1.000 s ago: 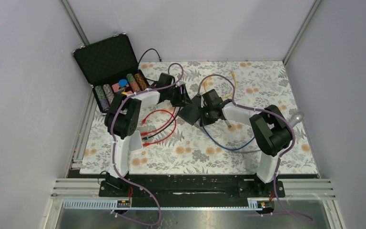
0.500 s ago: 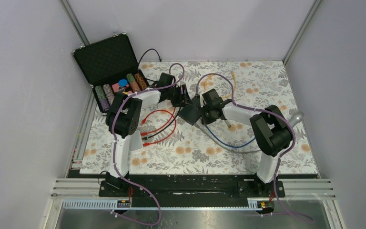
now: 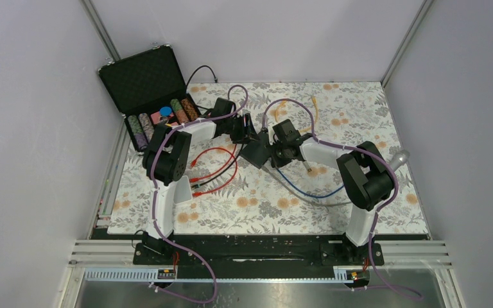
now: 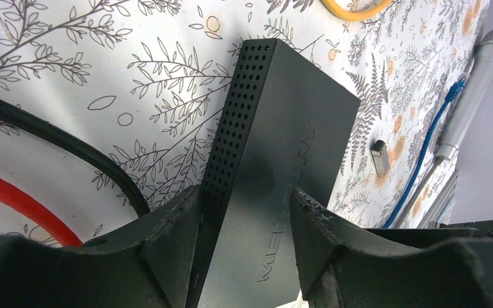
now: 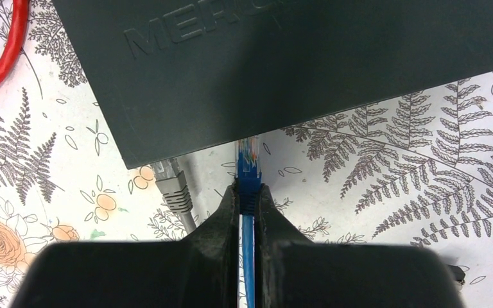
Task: Insert the plug into the switch port
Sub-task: Insert the connector into the switch port.
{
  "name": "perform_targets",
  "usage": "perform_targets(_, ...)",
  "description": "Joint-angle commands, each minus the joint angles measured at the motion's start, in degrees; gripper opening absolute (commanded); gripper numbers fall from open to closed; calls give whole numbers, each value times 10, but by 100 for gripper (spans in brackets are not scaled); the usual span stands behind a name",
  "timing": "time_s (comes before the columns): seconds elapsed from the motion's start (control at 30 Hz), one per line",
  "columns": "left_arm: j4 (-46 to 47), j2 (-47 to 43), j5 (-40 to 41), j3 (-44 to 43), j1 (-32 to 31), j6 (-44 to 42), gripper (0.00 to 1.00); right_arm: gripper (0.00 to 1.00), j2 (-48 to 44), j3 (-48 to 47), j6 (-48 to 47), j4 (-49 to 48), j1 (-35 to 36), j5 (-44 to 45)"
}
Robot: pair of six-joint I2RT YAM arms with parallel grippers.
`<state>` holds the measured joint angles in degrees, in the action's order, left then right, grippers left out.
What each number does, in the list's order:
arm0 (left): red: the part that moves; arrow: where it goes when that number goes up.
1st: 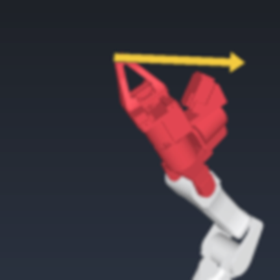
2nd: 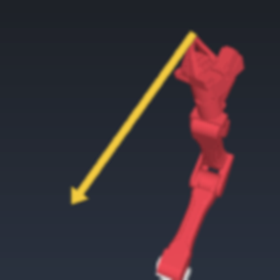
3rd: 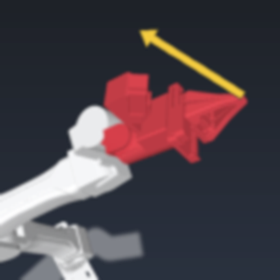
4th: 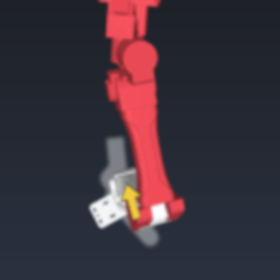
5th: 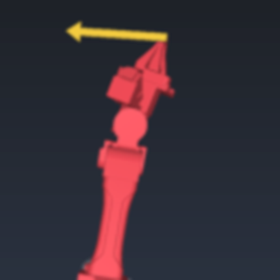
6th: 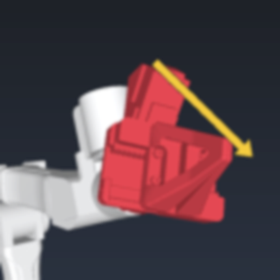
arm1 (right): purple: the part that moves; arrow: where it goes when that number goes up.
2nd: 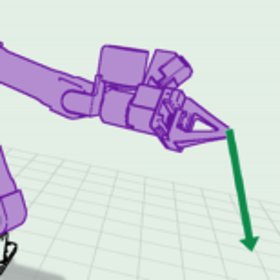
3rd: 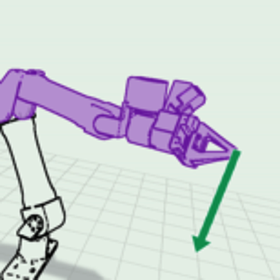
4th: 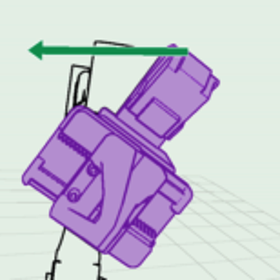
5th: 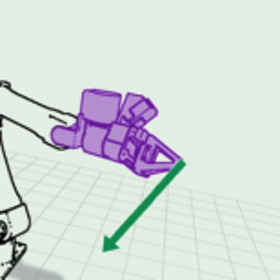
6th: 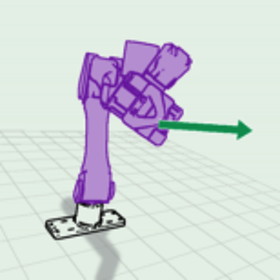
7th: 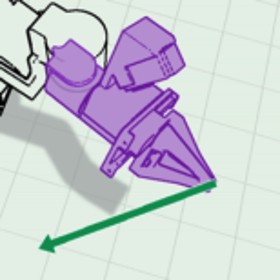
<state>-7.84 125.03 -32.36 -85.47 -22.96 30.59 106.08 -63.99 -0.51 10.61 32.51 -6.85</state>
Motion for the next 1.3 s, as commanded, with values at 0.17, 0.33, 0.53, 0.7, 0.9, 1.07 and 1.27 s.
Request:
perform_targets(0.17,18,2,-36,5,-7,17,52,0,-51,1,-19,-45,6,-11)
perform_targets(0.33,25,0,-44,11,-9,20,52,0,-36,-19,-30,-28,6,-4)
perform_targets(0.53,46,5,-73,17,-11,33,50,0,-12,-32,-50,-32,7,-27)
perform_targets(0.7,49,6,-92,20,-14,37,50,0,-3,-50,-68,-19,11,-26)
perform_targets(0.9,54,5,-115,36,-23,43,50,0,-2,-71,-72,-13,14,6)
perform_targets(1.07,75,9,-128,50,-24,56,51,0,13,-94,-74,26,20,13)
perform_targets(1.27,43,5,-110,45,-23,32,54,0,3,-48,-51,-3,24,-3)
